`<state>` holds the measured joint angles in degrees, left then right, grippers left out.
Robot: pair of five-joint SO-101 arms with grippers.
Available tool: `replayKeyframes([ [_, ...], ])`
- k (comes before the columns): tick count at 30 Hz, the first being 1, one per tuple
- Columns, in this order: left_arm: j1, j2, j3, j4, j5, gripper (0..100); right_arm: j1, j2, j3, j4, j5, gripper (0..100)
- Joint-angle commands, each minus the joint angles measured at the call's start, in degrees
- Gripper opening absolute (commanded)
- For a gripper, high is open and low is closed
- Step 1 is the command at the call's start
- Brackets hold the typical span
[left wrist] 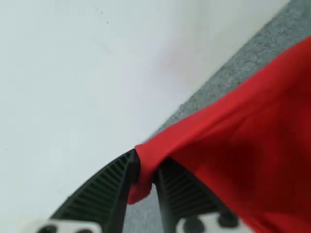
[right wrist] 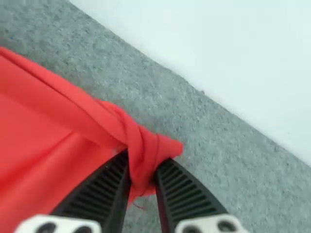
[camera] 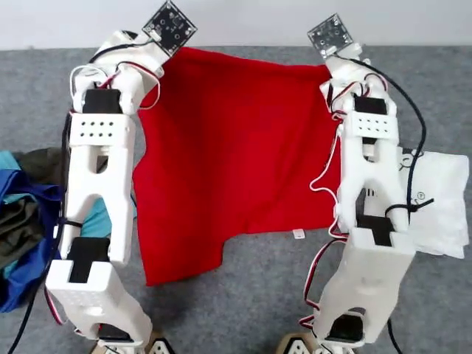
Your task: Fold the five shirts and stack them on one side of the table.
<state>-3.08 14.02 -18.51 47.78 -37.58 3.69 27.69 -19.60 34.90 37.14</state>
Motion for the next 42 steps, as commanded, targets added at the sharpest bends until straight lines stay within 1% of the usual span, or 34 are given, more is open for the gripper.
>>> replayKeyframes([
  [1, -1.85, -0.97, -4.88, 10.37, -2.64, 1, -0.13, -0.84, -3.96, 5.58, 1.58, 1.0],
  [5, -1.85, -0.97, -8.04, 25.93, -6.51, 1, -0.13, -0.84, -3.96, 16.92, 7.82, 1.0],
  [12, -1.14, -0.97, -14.81, 51.52, -7.03, 2, -0.04, -4.18, -4.04, 35.03, 8.26, 1.0],
  [13, -0.70, -0.97, -14.73, 53.36, -6.95, 2, -0.04, -4.88, -4.04, 37.23, 8.18, 1.0],
  [17, -0.79, -5.10, -9.01, 53.01, -6.51, 2, -0.04, -6.55, -4.04, 45.49, 8.09, 1.1],
  [21, 1.23, -12.57, 4.79, 53.01, -6.68, 2, -0.04, -6.73, -4.04, 53.23, 8.26, 1.1],
  [25, 1.58, -20.31, 19.12, 53.01, -6.86, 2, 0.04, -6.37, -3.96, 59.12, 8.35, 1.2],
  [30, 1.41, -26.99, 32.04, 52.92, -6.77, 2, -0.31, -6.29, -3.60, 66.95, 8.35, 1.2],
  [38, 0.79, -27.78, 40.04, 52.66, -6.68, 2, -0.04, -6.29, 1.49, 67.30, 8.35, 1.2],
  [42, 0.79, -27.78, 44.18, 52.66, -6.68, 2, -0.04, -6.29, 2.90, 65.80, 8.35, 1.2],
])
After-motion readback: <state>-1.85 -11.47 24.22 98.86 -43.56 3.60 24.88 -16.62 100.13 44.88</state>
